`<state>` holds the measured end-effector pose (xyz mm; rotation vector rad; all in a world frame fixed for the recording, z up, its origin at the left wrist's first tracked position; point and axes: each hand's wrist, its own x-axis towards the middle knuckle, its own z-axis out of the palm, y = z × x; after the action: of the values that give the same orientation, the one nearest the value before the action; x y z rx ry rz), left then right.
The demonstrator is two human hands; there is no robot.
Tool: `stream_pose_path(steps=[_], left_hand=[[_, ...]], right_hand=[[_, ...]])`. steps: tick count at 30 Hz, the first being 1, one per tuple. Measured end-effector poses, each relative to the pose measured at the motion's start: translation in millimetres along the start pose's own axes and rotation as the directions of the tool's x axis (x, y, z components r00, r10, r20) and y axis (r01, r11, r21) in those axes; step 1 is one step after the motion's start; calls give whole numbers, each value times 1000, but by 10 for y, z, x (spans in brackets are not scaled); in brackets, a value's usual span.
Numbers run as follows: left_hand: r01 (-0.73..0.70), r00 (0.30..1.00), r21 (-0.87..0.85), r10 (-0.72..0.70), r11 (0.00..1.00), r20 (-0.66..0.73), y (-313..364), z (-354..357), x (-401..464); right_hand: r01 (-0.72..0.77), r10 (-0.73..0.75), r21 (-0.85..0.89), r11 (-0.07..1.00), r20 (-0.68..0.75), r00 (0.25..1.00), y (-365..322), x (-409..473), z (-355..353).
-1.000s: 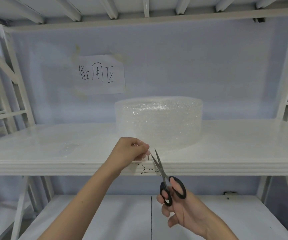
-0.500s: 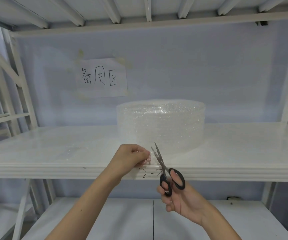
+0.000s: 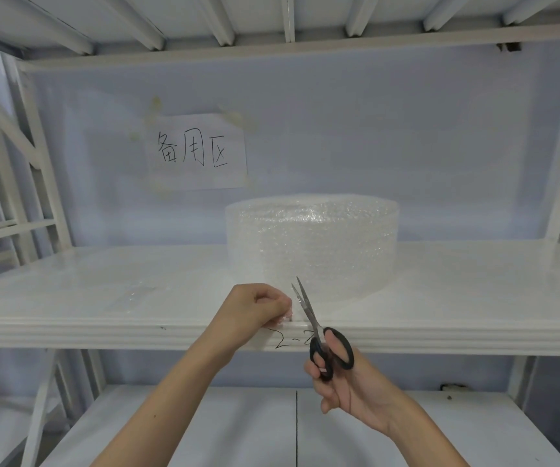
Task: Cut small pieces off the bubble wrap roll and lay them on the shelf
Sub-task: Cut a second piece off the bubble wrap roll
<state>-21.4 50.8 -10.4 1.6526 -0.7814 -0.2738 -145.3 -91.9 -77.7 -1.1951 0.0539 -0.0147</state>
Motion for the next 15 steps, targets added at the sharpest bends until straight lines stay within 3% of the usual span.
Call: stream_pose_path(steps=[9, 15], left_hand=[[30, 999, -20, -31, 999, -43, 2, -13, 34], [9, 1000, -17, -9, 1000, 5, 11, 39, 44]], right_hand=[[79, -82, -61, 995, -48, 996, 15, 34, 45], [91, -97, -68, 994, -82, 992, 15, 34, 64]])
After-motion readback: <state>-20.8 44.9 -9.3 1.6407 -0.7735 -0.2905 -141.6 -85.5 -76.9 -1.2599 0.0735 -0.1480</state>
